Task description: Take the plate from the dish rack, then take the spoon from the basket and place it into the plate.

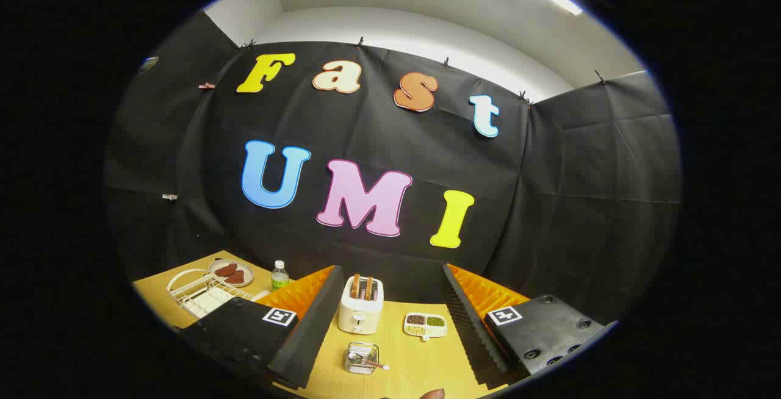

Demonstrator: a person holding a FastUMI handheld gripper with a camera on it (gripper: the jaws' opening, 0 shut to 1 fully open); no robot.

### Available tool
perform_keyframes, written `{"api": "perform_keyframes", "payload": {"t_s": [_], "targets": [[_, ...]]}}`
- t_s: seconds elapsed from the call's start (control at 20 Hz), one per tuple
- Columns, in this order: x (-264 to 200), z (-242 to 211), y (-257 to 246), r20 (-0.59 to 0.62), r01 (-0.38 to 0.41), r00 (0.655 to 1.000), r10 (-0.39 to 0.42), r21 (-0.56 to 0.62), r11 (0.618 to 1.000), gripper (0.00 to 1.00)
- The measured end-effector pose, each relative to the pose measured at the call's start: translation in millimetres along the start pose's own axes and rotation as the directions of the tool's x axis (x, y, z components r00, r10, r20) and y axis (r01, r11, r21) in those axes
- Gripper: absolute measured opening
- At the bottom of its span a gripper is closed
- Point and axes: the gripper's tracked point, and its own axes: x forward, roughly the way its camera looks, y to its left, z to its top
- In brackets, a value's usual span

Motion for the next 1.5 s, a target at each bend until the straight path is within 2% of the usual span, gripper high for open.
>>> {"api": "perform_keyframes", "payload": {"t_s": [1.5], "targets": [[-14.3,-12.5,24.1,-0.048,-0.024,0.999,0.026,0.026,0.999,0.98]]}}
